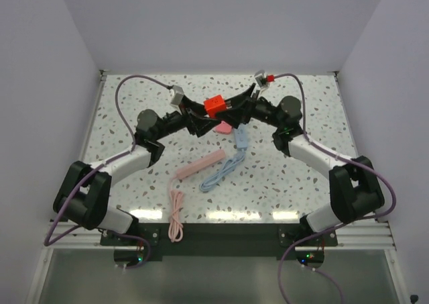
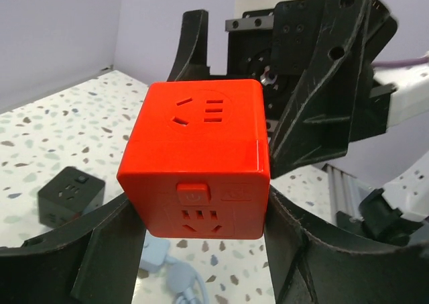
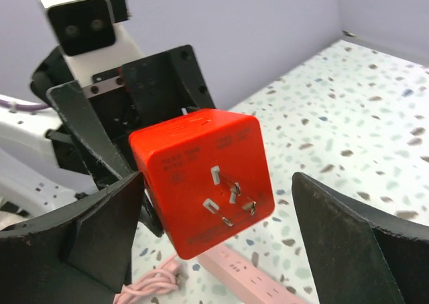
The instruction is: Insert the plug
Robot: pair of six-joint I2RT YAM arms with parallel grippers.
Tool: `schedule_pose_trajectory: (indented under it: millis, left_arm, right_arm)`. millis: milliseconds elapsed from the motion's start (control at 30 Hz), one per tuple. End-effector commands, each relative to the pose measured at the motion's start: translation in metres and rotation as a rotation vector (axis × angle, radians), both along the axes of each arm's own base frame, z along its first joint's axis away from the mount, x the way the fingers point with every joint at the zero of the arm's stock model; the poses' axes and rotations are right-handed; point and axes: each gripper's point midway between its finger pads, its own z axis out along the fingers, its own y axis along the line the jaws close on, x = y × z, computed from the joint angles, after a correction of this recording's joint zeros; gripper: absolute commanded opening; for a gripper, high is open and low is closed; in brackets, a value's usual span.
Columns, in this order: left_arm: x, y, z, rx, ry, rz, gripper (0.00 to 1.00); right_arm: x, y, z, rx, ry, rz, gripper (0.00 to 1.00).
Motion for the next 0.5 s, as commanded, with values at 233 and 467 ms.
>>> schedule_pose_trajectory:
  millis: [233,467]
  left_arm:
    - [0.021,0.011,-0.006,0.247,-0.179,0.082,0.00]
    - [0.038,0.019,-0.026,0.405,-0.158,0.132,0.00]
  right_arm:
    - [0.039,-0.054,-0.013,-0.256,0.045,-0.347,0.98]
    - [0.023,-0.062,-0.002,-0.339,0.089,-0.368,0.98]
